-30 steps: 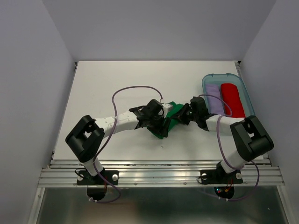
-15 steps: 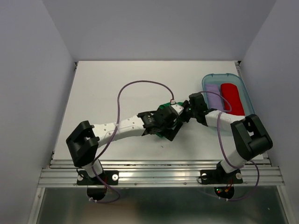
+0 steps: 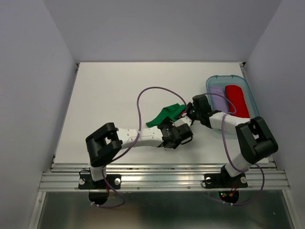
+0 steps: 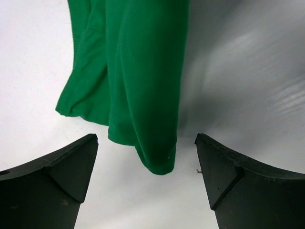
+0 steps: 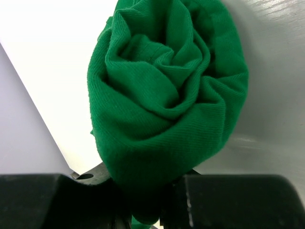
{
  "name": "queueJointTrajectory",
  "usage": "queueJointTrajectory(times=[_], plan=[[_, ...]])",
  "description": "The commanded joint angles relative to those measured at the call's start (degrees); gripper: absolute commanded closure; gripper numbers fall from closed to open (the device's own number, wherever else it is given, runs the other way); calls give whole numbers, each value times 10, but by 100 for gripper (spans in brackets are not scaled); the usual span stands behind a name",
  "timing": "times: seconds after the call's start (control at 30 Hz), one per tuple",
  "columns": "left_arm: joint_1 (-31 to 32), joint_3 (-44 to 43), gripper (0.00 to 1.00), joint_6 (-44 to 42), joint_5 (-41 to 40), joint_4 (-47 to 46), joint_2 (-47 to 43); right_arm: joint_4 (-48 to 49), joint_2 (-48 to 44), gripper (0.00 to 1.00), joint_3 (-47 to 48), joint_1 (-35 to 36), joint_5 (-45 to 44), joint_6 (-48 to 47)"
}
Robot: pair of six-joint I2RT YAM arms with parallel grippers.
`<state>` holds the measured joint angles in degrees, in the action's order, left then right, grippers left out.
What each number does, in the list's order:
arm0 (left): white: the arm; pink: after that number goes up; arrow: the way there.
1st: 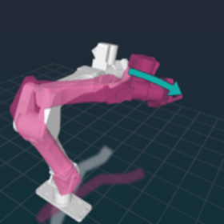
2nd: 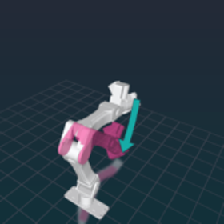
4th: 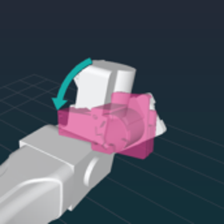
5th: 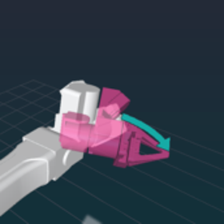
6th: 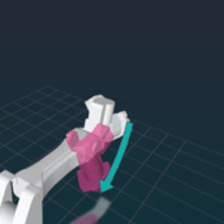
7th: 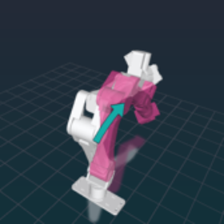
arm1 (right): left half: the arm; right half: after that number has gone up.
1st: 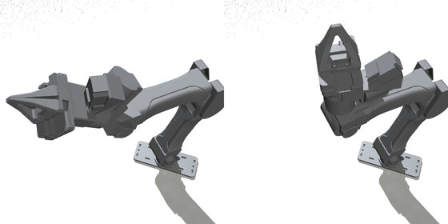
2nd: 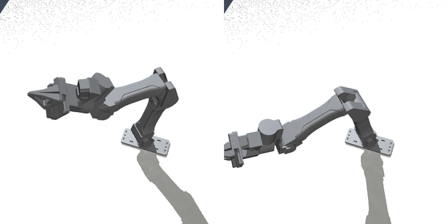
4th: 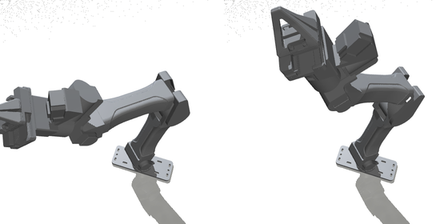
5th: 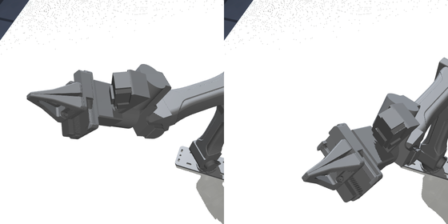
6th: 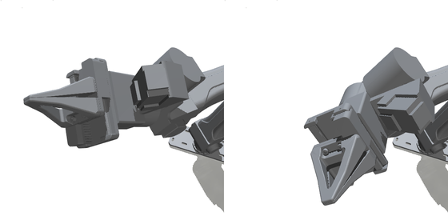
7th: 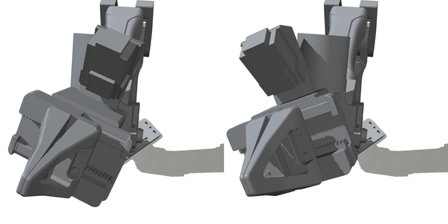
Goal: Roll the t-shirts
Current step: Roll the T-shirt to the center of the board.
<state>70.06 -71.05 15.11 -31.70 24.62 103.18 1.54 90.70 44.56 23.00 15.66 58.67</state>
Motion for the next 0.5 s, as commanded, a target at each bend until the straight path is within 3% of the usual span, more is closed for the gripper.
queueJointTrajectory(times=[0.0,0.3,0.47], plan=[[8,-35,8,-10,-85,0,16,9,-5,99,31,5,5,-1],[8,-54,24,-28,-111,-18,55,4,-4,99,36,5,7,-8],[7,-59,40,-44,-114,-31,70,4,-3,99,34,5,10,-13]])
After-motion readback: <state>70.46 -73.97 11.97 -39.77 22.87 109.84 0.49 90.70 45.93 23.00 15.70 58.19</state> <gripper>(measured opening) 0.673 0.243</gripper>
